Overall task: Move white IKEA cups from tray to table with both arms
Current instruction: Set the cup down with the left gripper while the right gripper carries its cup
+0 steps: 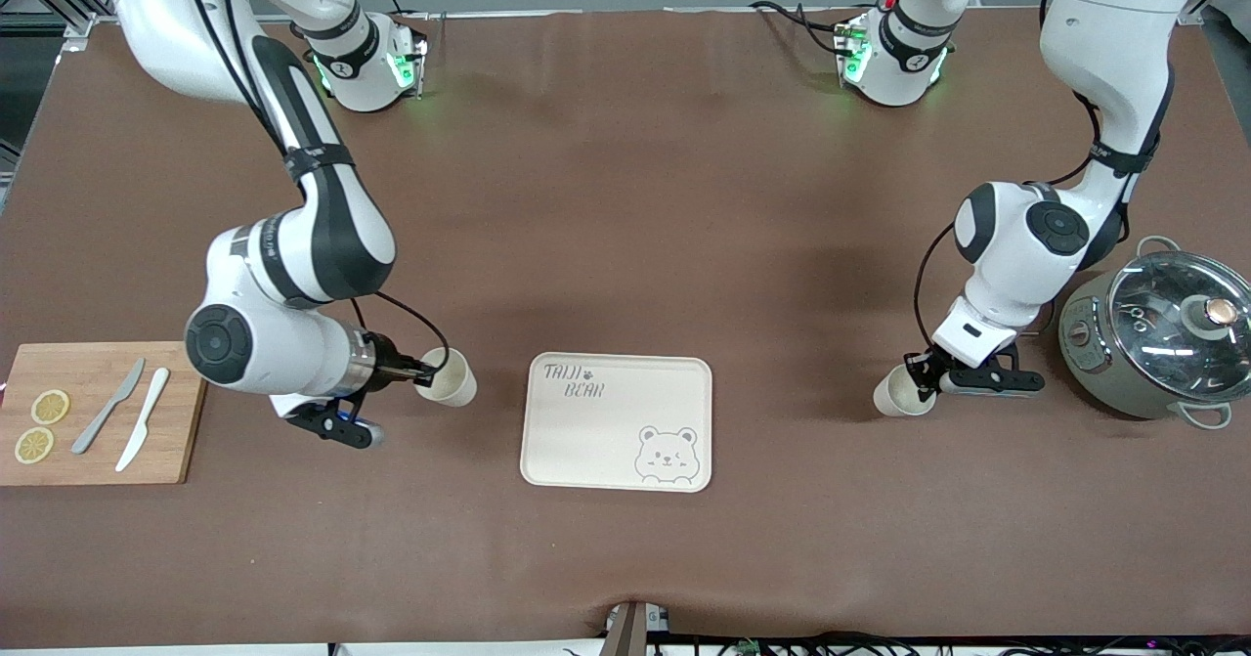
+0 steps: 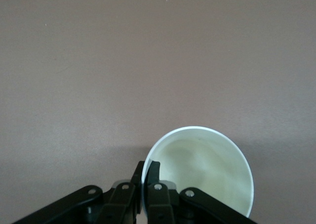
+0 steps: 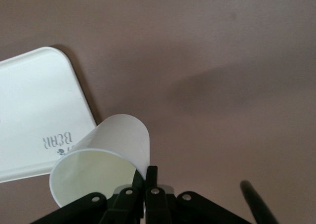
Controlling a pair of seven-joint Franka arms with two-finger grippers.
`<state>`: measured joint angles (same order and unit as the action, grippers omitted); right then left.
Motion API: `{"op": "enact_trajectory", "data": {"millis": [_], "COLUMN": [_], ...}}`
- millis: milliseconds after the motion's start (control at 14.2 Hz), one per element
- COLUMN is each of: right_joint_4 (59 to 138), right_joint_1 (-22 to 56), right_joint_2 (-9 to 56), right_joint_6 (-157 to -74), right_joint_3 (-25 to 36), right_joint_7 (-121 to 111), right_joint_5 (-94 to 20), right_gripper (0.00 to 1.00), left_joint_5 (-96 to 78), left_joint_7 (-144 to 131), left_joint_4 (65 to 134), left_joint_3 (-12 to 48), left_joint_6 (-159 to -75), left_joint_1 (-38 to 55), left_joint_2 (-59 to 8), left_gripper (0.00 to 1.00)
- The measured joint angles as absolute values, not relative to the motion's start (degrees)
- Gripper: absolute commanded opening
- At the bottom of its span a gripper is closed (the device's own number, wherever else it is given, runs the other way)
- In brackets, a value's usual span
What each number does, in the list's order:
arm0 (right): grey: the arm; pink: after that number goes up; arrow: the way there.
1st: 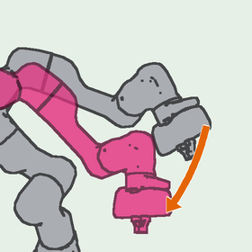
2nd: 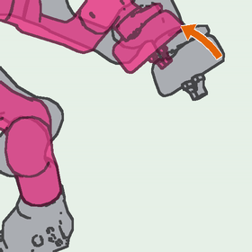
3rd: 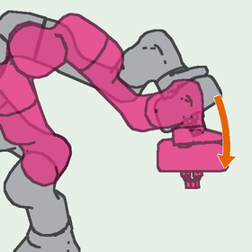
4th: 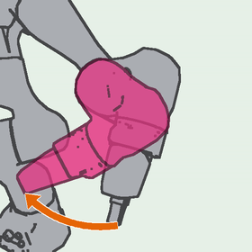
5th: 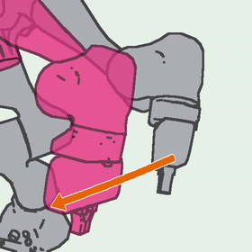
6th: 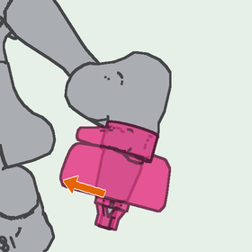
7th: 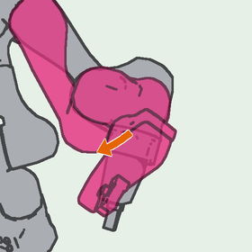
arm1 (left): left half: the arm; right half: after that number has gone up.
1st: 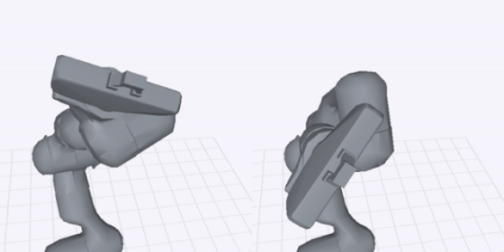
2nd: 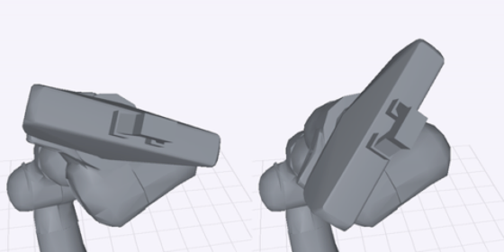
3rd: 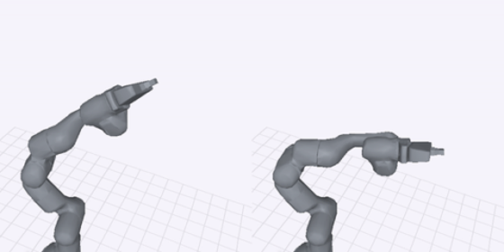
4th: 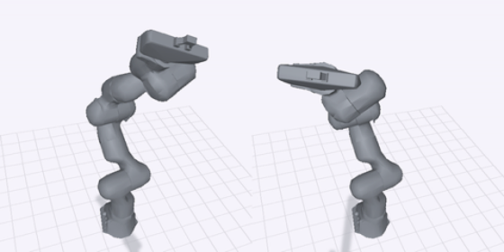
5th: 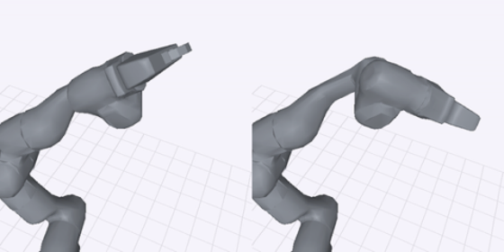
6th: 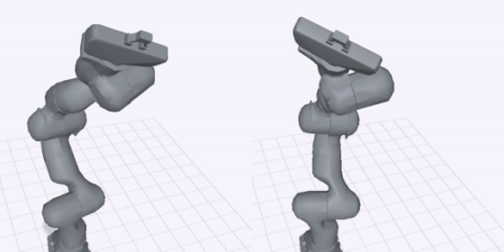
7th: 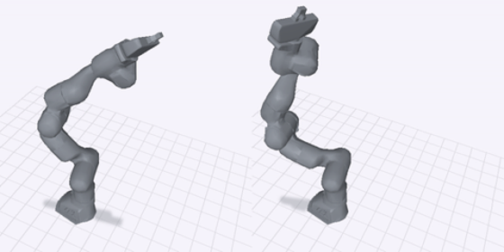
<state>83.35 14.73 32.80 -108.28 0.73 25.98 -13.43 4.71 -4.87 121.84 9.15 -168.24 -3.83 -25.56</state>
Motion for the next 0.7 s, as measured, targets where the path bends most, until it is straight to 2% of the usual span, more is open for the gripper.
{"op": "enact_trajectory", "data": {"millis": [702], "right_joint_4": [92.9], "right_joint_1": [5.8], "right_joint_2": [26.2], "right_joint_6": [-108.3], "right_joint_3": [0.9], "right_joint_7": [7.6], "right_joint_5": [-7.5], "right_gripper": [0.00], "left_joint_5": [4.7], "left_joint_7": [-4.5], "left_joint_4": [121.9], "left_joint_3": [9.2], "left_joint_6": [-171.3], "left_joint_1": [-4.5], "left_joint_2": [-27.9], "left_gripper": [0.00]}}
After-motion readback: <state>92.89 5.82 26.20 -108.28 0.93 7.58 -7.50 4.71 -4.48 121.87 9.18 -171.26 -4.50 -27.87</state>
